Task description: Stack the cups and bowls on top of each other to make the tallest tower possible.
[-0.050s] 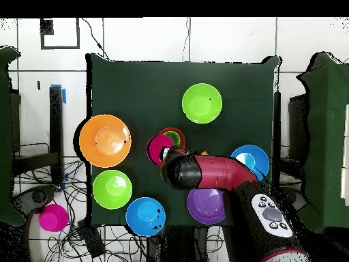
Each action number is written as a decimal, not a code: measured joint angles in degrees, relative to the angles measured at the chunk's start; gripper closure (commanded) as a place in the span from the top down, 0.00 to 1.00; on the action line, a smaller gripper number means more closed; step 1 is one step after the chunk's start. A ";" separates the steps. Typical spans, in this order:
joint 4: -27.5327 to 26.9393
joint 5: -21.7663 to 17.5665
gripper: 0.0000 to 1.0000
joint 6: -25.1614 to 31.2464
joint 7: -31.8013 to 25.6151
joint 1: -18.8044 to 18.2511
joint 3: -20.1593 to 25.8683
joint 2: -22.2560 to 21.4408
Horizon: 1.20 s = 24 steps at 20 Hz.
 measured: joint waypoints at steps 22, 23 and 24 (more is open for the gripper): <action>-11.89 1.64 0.00 8.05 0.00 3.15 -0.01 3.23; -12.27 1.64 0.00 8.40 0.00 3.15 -0.01 3.43; -12.58 1.64 0.00 8.59 0.00 3.14 -0.01 3.64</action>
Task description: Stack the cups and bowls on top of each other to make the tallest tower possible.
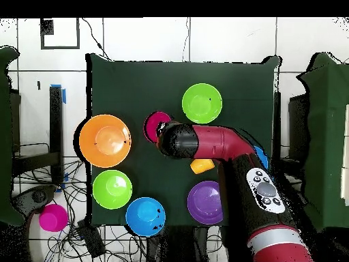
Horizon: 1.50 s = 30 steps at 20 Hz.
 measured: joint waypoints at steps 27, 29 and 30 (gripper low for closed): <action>3.52 0.83 0.00 0.04 0.00 -0.10 -0.38 -0.12; 3.58 0.84 0.00 0.02 0.00 -0.10 -0.60 -0.78; 3.58 0.83 0.00 0.02 0.00 -0.08 -0.78 -1.08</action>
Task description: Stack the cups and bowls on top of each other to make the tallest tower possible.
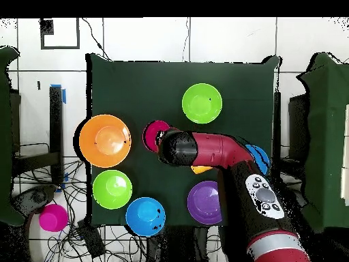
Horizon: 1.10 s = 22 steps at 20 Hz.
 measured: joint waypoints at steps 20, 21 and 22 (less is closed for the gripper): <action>-0.73 0.00 0.00 0.38 0.00 0.25 -2.76 -2.52; -0.73 0.00 0.00 0.38 0.00 0.35 -2.79 -2.52; -0.73 0.00 0.00 0.38 0.00 0.39 -2.80 -2.52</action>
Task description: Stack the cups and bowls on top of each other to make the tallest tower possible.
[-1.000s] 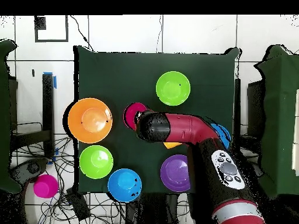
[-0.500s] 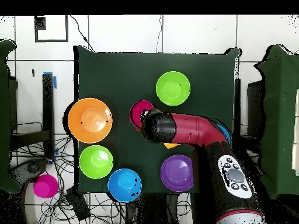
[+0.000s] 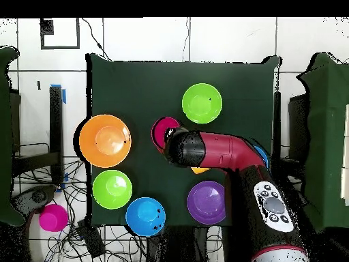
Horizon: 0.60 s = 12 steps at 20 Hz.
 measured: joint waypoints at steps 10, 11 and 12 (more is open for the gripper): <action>-0.05 0.05 0.00 -0.01 0.00 1.88 -0.60 1.17; -0.05 0.05 0.00 0.00 0.00 2.06 -0.67 1.24; -0.06 0.06 0.00 -0.01 0.00 2.22 -0.74 1.31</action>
